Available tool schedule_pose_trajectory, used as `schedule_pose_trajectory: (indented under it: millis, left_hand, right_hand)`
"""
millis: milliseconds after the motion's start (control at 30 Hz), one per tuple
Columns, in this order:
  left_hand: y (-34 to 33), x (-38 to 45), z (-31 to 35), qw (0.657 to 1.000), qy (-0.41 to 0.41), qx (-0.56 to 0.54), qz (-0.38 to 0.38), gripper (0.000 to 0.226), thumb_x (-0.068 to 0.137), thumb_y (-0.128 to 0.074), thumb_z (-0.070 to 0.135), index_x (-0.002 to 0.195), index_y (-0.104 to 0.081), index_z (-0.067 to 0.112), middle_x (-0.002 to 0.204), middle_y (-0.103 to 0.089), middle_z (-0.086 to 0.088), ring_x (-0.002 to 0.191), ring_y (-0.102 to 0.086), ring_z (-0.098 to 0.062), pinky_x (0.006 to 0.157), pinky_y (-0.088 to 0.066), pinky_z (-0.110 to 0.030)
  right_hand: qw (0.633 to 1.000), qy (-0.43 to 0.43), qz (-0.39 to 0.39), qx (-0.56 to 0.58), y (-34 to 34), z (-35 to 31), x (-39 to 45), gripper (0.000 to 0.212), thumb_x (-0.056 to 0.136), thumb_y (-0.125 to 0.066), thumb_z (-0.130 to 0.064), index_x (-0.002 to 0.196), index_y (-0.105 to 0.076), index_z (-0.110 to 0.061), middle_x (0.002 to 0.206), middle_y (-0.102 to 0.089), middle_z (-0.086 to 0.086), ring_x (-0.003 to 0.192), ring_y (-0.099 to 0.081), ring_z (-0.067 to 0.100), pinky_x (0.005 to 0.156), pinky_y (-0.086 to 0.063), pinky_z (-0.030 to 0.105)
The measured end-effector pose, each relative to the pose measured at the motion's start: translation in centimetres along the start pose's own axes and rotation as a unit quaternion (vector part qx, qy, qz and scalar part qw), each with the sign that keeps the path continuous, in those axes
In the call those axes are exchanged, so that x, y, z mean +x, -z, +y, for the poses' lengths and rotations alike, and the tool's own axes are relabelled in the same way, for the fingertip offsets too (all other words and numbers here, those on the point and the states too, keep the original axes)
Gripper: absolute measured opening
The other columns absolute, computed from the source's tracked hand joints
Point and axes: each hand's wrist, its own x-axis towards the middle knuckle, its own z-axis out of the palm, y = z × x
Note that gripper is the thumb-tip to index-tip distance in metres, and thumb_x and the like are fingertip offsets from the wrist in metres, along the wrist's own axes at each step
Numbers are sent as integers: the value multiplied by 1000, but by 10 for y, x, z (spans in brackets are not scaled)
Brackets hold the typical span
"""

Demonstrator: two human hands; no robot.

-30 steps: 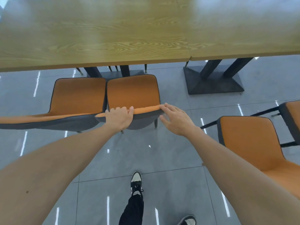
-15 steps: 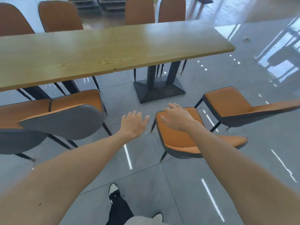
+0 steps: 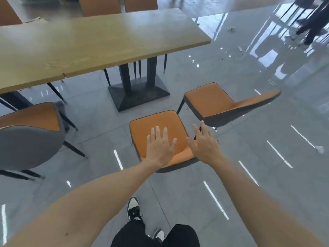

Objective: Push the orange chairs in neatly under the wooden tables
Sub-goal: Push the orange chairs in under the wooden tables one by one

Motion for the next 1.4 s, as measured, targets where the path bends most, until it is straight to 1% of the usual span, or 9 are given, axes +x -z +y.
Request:
schedule_pose_trajectory:
  millis: [133, 233, 367, 500, 600, 700, 933, 1200, 1400]
  left_hand:
    - [-39, -10, 19, 998, 34, 7, -46, 69, 102, -24, 60, 155, -34, 15, 162, -28, -17, 151, -19, -34, 121, -20, -51]
    - [-63, -23, 24, 991, 91, 9, -97, 58, 102, -25, 57, 116, -64, 17, 126, -64, -11, 123, -52, -30, 105, -35, -45]
    - [-84, -43, 31, 991, 132, 1, 0, 44, 100, -27, 52, 81, -53, 23, 87, -68, 0, 88, -60, -22, 85, -43, -39]
    - [-88, -32, 37, 984, 177, 12, 5, 47, 96, -28, 49, 83, -65, 24, 92, -71, 4, 91, -59, -19, 90, -42, -39]
    - [-92, -23, 31, 983, 183, 28, 18, 46, 95, -31, 48, 91, -73, 28, 98, -70, 11, 100, -58, -14, 99, -37, -38]
    - [-91, -10, 26, 982, 186, 25, 24, 50, 92, -29, 50, 88, -74, 28, 86, -71, 12, 83, -61, -12, 85, -42, -33]
    - [-55, 75, -2, 981, 185, 13, 60, 55, 87, -24, 52, 63, -62, 20, 55, -55, 4, 57, -52, -17, 54, -38, -30]
    - [1, 206, -55, 977, 205, 8, 60, 51, 96, -34, 49, 75, -71, 23, 70, -67, 3, 71, -60, -20, 70, -48, -31]
    - [28, 271, -88, 975, 203, 11, 86, 55, 97, -31, 50, 71, -72, 23, 61, -63, 4, 63, -59, -18, 68, -49, -32]
  right_hand:
    - [999, 12, -42, -8, -26, 45, -7, 66, 99, -35, -53, 151, -29, -12, 157, -27, 22, 141, -31, 40, 110, -33, 53]
    - [985, 84, -120, -96, -40, 73, -7, 59, 97, -12, -48, 127, -51, -17, 133, -52, 10, 128, -41, 34, 108, -30, 46]
    - [983, 137, -88, -89, -50, 86, 2, 43, 95, -28, -45, 92, -62, -20, 100, -64, 2, 105, -54, 28, 101, -35, 42]
    - [981, 162, -63, -90, -55, 88, 16, 41, 90, -35, -44, 71, -63, -20, 77, -68, -2, 83, -62, 24, 80, -45, 36]
    - [983, 166, -34, -73, -61, 85, 25, 42, 86, -38, -41, 55, -56, -20, 58, -59, -4, 62, -57, 21, 60, -39, 29]
    - [980, 194, 25, -46, -69, 87, 40, 39, 84, -42, -34, 49, -46, -17, 49, -51, -2, 49, -47, 22, 52, -29, 27]
    - [972, 220, 80, -17, -67, 61, 139, 39, 81, -42, -28, 44, -44, -15, 43, -46, -1, 41, -39, 21, 53, -19, 25]
    - [974, 218, 30, -46, -56, 9, 285, 42, 85, -34, -35, 51, -49, -16, 51, -49, -4, 49, -43, 19, 48, -19, 26]
    - [968, 241, 49, -48, -53, -23, 360, 41, 86, -33, -34, 49, -44, -18, 49, -39, -7, 46, -37, 18, 50, -18, 25]
